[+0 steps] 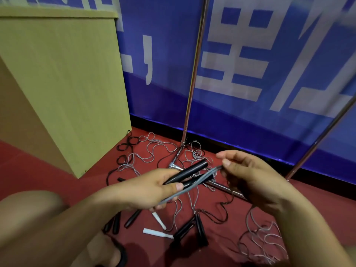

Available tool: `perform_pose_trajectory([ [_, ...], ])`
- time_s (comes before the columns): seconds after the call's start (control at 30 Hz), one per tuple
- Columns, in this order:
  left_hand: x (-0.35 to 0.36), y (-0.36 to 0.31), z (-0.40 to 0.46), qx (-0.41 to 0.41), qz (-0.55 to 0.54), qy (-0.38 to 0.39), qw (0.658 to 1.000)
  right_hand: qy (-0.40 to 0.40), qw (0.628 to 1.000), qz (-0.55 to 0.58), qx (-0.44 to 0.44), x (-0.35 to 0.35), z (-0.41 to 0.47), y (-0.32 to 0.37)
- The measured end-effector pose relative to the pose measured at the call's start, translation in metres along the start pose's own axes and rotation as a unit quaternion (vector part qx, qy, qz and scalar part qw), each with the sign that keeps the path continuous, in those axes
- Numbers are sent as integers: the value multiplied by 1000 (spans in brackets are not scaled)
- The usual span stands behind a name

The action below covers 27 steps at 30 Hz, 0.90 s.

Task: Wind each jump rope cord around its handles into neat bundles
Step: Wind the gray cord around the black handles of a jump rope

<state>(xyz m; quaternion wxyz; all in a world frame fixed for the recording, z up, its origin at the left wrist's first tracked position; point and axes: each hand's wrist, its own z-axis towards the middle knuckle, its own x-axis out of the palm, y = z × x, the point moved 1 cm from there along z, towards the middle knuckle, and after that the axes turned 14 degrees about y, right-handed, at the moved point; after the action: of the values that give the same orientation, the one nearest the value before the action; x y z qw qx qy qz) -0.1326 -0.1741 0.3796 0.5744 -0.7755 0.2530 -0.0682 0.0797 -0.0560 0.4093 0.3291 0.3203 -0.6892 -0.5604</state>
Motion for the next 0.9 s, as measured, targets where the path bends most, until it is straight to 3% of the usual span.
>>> perform_pose_trajectory([
  [0.1, -2, 5, -6, -16, -10, 2, 1000, -1, 988, -153, -1, -1, -2, -10],
  [0.2, 1, 6, -11, -39, -38, -4, 999, -7, 921, -389, -10, -1, 2, -20],
  [0.3, 2, 6, -12, -74, -61, -14, 995, -30, 873, -485, 40, -4, 5, -24],
  [0.4, 2, 6, -12, -94, -62, -14, 994, -45, 870, -488, 58, -5, 6, -24],
  [0.53, 3, 7, -11, -100, -63, 16, 993, -34, 937, -346, 21, -3, 7, -22],
  [0.67, 4, 8, -11, -89, -73, 76, 990, -15, 964, -265, -8, -2, 8, -24],
  [0.73, 5, 6, -12, -77, -86, 95, 989, -27, 961, -274, -12, -2, 12, -30],
  [0.9, 2, 3, -13, -19, -106, 177, 978, -57, 903, -426, -2, 0, 22, -43],
])
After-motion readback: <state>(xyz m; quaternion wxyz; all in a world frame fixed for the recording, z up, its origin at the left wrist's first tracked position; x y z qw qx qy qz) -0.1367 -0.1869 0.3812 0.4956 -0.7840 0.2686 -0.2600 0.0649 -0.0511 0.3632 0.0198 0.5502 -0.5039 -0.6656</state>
